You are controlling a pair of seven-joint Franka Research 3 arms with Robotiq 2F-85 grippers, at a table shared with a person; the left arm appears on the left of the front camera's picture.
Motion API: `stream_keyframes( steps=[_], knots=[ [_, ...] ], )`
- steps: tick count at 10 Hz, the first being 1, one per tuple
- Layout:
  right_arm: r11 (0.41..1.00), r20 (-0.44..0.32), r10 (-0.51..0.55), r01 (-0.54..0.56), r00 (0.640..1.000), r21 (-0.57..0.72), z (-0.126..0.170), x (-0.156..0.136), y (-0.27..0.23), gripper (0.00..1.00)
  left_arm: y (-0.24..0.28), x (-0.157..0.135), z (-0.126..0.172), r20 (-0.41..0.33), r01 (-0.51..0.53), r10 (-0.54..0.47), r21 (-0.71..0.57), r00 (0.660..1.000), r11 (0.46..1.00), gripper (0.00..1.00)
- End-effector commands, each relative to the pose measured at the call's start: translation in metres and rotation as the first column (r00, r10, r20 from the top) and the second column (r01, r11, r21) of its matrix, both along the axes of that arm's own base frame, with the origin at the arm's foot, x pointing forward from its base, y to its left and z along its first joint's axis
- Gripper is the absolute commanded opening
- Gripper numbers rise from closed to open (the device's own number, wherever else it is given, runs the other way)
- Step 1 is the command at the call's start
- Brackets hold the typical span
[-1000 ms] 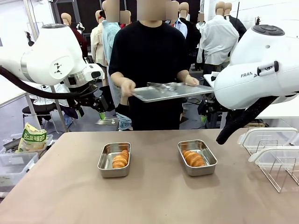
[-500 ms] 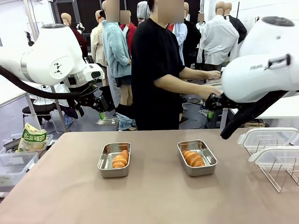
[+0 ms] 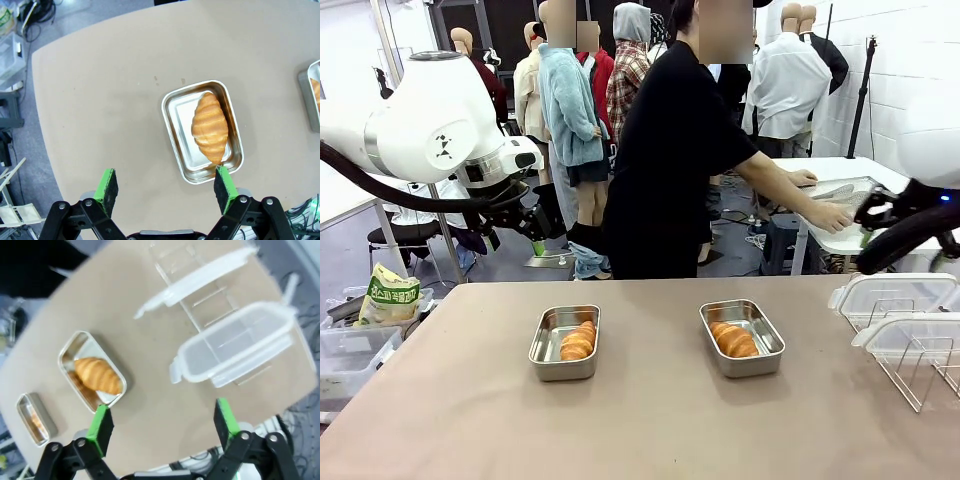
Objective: Place the bread in airtight containers.
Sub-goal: Pick up one Airtight Container lid and hand it to the human.
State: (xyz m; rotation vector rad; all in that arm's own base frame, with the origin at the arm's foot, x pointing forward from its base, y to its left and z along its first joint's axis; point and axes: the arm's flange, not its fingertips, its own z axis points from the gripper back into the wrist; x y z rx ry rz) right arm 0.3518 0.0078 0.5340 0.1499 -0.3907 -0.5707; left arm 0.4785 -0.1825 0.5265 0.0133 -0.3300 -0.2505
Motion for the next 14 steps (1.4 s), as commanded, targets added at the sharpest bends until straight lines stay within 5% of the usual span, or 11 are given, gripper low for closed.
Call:
stream_keyframes(
  steps=[1,2,3,4,6,9,10,11,13,14],
  knots=[
    [0.996,-0.034,0.058,-0.056,0.998,0.069,-0.012,0.004,-0.034,1.00,0.002,-0.001,0.001,0.001,-0.002,0.002,0.003,1.000,1.000,1.00],
    [0.945,-0.048,0.326,-0.326,0.944,-0.007,-0.016,0.003,-0.062,1.00,0.002,-0.001,0.001,0.001,-0.002,0.002,0.003,1.000,1.000,1.00],
    [0.947,-0.059,0.321,-0.322,0.945,-0.007,-0.020,0.002,-0.087,1.00,0.002,-0.001,0.001,0.001,-0.002,0.002,0.003,1.000,1.000,1.00],
    [0.874,-0.053,0.482,-0.484,0.874,-0.036,-0.019,-0.001,-0.103,1.00,0.002,-0.001,0.001,0.001,-0.002,0.002,0.003,1.000,1.000,1.00],
    [0.697,-0.194,0.682,-0.707,0.705,-0.119,-0.010,-0.009,-0.108,1.00,0.002,-0.001,0.001,0.001,-0.002,0.002,0.003,1.000,1.000,1.00],
    [0.401,-0.271,0.856,-0.897,0.440,-0.188,0.003,-0.016,-0.087,1.00,0.002,-0.001,0.001,0.001,-0.002,0.002,0.003,1.000,1.000,1.00],
    [0.396,-0.277,0.855,-0.898,0.437,-0.193,0.007,-0.013,-0.077,1.00,0.002,-0.001,0.001,0.001,-0.002,0.002,0.003,1.000,1.000,1.00],
    [0.498,-0.274,0.811,-0.855,0.518,-0.143,-0.001,-0.016,-0.091,1.00,0.002,-0.001,0.001,0.001,-0.002,0.002,0.003,1.000,1.000,1.00],
    [0.498,-0.274,0.811,-0.855,0.518,-0.143,-0.001,-0.016,-0.091,1.00,0.002,-0.001,0.001,0.001,-0.002,0.002,0.003,1.000,1.000,1.00],
    [0.443,-0.274,0.838,-0.882,0.472,-0.163,0.005,-0.015,-0.083,1.00,0.002,-0.001,0.001,0.001,-0.002,0.002,0.003,1.000,1.000,1.00]
  ],
)
